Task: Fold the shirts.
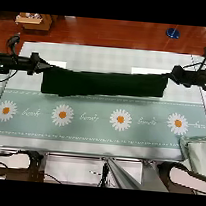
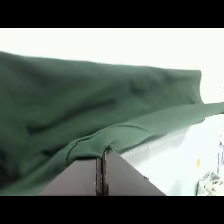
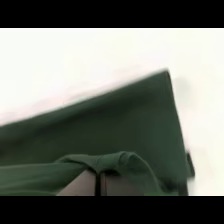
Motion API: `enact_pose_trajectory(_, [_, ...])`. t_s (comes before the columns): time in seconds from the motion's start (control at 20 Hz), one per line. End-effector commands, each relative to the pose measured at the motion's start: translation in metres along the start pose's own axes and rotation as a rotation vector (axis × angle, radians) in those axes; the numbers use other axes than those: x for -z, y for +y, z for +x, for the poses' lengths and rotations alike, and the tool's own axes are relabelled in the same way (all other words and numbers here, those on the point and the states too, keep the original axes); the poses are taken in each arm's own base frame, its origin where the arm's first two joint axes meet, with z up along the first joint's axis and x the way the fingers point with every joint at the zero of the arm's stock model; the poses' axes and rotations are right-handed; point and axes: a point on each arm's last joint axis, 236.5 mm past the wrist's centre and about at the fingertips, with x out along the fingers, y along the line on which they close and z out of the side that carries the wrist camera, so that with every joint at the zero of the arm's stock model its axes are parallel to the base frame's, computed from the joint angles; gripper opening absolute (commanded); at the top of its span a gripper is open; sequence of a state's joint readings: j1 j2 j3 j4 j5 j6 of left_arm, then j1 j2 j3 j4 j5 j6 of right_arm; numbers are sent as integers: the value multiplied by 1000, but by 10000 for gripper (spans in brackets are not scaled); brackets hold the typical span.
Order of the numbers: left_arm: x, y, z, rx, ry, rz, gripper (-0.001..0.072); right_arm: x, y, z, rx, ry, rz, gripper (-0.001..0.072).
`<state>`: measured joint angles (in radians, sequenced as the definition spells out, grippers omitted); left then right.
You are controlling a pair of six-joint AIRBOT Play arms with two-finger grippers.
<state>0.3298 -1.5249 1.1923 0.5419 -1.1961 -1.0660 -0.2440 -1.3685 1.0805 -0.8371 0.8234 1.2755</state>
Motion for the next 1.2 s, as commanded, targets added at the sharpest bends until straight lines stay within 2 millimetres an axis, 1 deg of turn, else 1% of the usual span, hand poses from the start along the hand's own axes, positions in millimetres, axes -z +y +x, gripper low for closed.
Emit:
enact_pose_trajectory(0.0, [-7,27,26,-4,43,-60,27,1,-9,40,40,34,-3,28])
enact_pose_trajectory(0.15, [-5,47,47,-16,65,-96,27,15,-18,70,67,64,-16,28])
enact_pose_trajectory(0.25, [-7,59,54,-34,53,-111,27,15,-24,81,80,54,-4,28])
enact_pose_trajectory(0.3, [-9,63,55,-42,44,-116,30,14,-28,83,90,49,2,29])
enact_pose_trajectory(0.35, [-12,67,56,-52,30,-112,74,13,-31,83,100,44,-9,29])
enact_pose_trajectory(0.4, [-15,69,56,-59,19,-102,229,13,-33,83,107,43,-18,48])
enact_pose_trajectory(0.45, [-18,69,53,-61,10,-97,407,13,-34,82,114,45,-31,183])
enact_pose_trajectory(0.5, [-24,70,49,-62,-3,-94,501,14,-36,80,127,53,-56,350])
enact_pose_trajectory(0.55, [-30,69,40,-57,-16,-90,529,16,-40,75,151,71,-101,431])
enact_pose_trajectory(0.65, [-39,64,17,-35,-26,-79,528,19,-53,56,225,113,-197,436])
enact_pose_trajectory(0.7, [-42,61,5,-25,-25,-77,521,21,-63,43,274,139,-226,436])
enact_pose_trajectory(0.75, [-42,59,-7,-26,-17,-83,518,22,-78,28,336,168,-240,446])
enact_pose_trajectory(0.8, [-41,56,-17,-36,-9,-77,518,25,-91,14,379,195,-230,515])
enact_pose_trajectory(0.85, [-39,55,-24,-57,-4,-57,518,29,-99,6,389,216,-198,557])
enact_pose_trajectory(0.9, [-36,53,-30,-84,4,-29,517,33,-102,4,368,232,-140,558])
enact_pose_trajectory(0.95, [-34,49,-34,-98,12,-7,518,32,-99,4,319,219,-68,558])
enact_pose_trajectory(1.1, [-30,33,-38,-100,24,33,518,19,-76,18,95,155,106,585])
enact_pose_trajectory(1.15, [-29,31,-37,-97,29,37,517,19,-72,24,49,153,147,585])
